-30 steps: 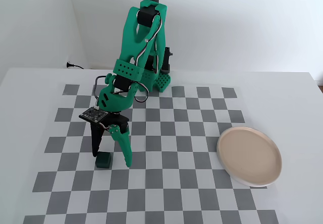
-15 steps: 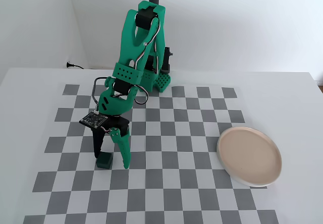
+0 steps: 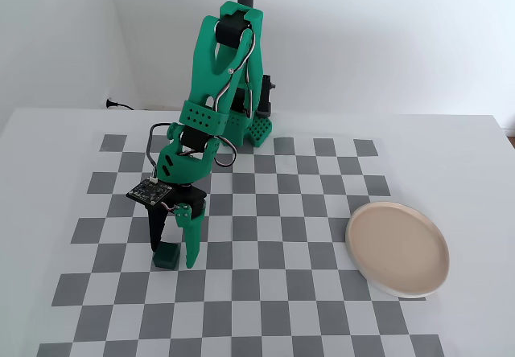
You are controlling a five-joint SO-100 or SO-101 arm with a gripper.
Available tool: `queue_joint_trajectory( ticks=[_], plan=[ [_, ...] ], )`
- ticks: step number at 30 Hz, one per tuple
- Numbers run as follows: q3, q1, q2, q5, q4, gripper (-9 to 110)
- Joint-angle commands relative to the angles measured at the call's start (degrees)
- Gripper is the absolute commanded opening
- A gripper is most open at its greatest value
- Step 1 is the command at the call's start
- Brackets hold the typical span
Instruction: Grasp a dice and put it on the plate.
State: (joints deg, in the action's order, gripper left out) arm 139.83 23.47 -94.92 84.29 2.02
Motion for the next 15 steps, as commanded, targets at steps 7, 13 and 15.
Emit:
queue_joint_trajectory(
  ticks=[7, 13, 15],
  plan=[
    [-3.8, 0.4, -1.5, 0.4, -0.5, 19],
    [-3.8, 0.4, -1.4, 0.8, 0.0, 15],
    [-3.8, 0.4, -1.1, 1.1, 0.0, 15]
  ],
)
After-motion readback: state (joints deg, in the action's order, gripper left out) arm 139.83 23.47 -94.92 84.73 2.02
